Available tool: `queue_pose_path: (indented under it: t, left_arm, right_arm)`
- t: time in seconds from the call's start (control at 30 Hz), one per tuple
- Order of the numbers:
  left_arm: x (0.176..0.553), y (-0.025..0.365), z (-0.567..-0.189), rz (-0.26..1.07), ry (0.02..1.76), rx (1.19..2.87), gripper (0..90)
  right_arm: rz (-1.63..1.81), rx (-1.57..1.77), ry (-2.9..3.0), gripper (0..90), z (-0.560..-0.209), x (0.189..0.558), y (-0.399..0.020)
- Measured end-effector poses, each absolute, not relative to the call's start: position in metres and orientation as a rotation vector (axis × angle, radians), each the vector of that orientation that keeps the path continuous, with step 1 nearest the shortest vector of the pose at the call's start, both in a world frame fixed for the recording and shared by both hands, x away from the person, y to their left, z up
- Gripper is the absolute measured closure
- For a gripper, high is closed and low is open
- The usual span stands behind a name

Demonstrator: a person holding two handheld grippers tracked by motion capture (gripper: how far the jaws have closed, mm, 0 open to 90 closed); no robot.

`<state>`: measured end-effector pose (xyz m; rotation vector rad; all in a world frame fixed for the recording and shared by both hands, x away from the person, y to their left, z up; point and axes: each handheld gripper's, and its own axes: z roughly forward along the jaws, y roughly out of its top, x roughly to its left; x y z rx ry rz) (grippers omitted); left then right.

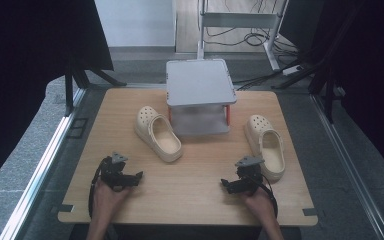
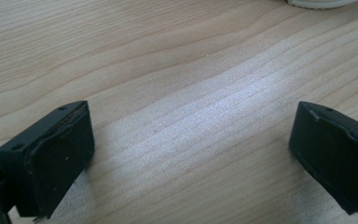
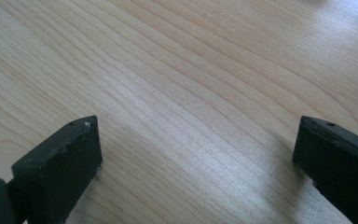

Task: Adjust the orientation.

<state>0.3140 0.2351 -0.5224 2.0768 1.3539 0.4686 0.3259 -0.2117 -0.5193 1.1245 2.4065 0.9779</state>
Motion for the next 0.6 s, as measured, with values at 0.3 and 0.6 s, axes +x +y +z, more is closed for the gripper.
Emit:
queue_pose_path:
  t: [0.3,0.6]
  left_arm:
    - [0.3146,0.2362,-0.5224,0.456,1.33,2.086,0.9]
    - [0.3149,0.2358,-0.5226,0.456,1.327,2.09,0.2]
  right_arm:
    - [0.98,1.125,2.406,0.7,-0.5193,0.3258,-0.2118]
    - [0.98,1.126,2.407,0.6,-0.5192,0.3261,-0.2119]
